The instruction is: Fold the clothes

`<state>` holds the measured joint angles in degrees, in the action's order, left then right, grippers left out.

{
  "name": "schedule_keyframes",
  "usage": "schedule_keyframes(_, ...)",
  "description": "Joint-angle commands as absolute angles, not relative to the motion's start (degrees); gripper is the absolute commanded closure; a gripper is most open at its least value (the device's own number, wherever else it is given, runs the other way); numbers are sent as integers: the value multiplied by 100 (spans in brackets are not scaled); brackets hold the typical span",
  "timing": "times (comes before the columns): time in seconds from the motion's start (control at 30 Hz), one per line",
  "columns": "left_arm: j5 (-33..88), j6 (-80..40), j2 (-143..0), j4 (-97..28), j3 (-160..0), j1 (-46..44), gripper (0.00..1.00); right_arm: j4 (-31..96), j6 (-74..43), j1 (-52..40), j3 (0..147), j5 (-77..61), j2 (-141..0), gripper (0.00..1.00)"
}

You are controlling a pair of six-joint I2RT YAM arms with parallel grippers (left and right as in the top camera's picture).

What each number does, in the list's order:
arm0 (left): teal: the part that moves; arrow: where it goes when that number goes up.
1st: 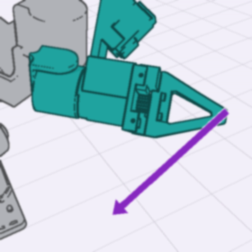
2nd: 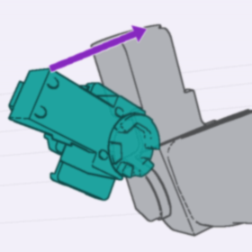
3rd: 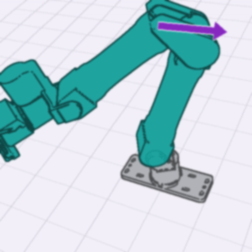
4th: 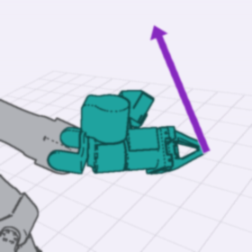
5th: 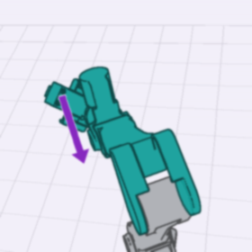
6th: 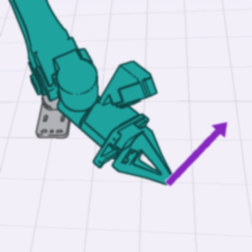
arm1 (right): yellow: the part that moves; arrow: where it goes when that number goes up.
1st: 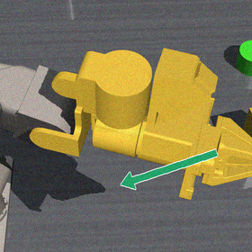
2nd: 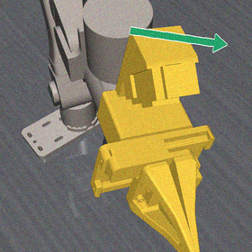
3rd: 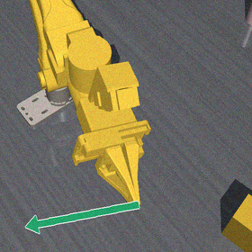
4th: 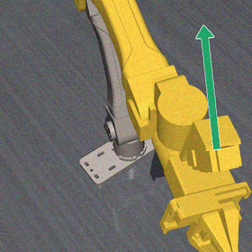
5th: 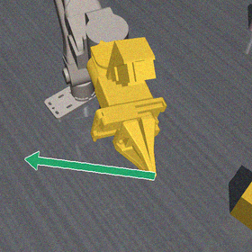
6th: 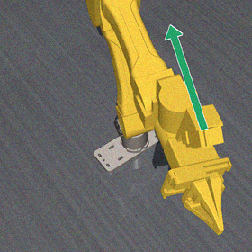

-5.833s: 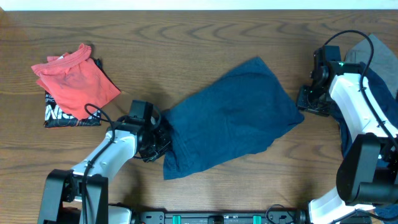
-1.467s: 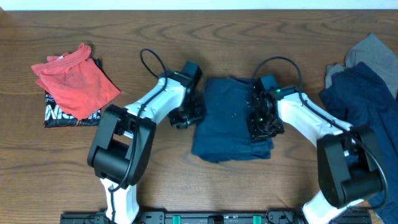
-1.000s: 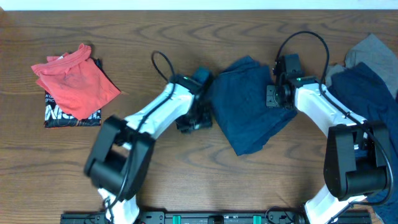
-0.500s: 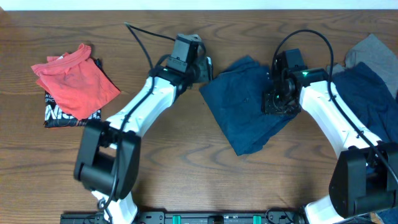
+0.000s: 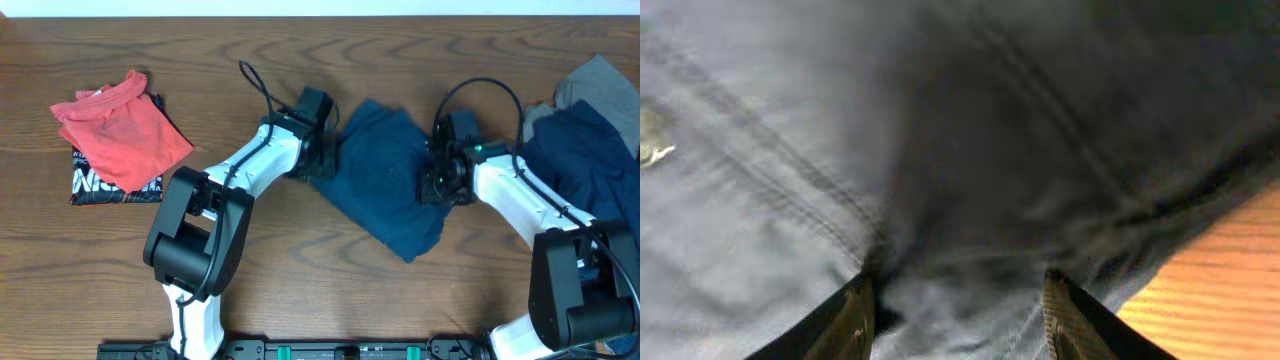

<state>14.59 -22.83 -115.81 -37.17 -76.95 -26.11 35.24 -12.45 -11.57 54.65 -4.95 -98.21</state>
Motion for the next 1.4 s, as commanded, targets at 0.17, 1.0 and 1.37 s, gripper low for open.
schedule_keyframes(0.17,1406,-2386,-11463,-5408,-7675,-2604,85,2521,-906,-845,5019,150,-9957,43)
schedule_keyframes(1.0,1848,-2137,-11511,-2338,-7673,-2591,2,2067,-674,-832,5022,-91,-9957,26)
schedule_keyframes(1.37,2058,-2187,-11883,-1828,-7673,-2952,59,2082,-676,-832,5022,-91,-9957,26)
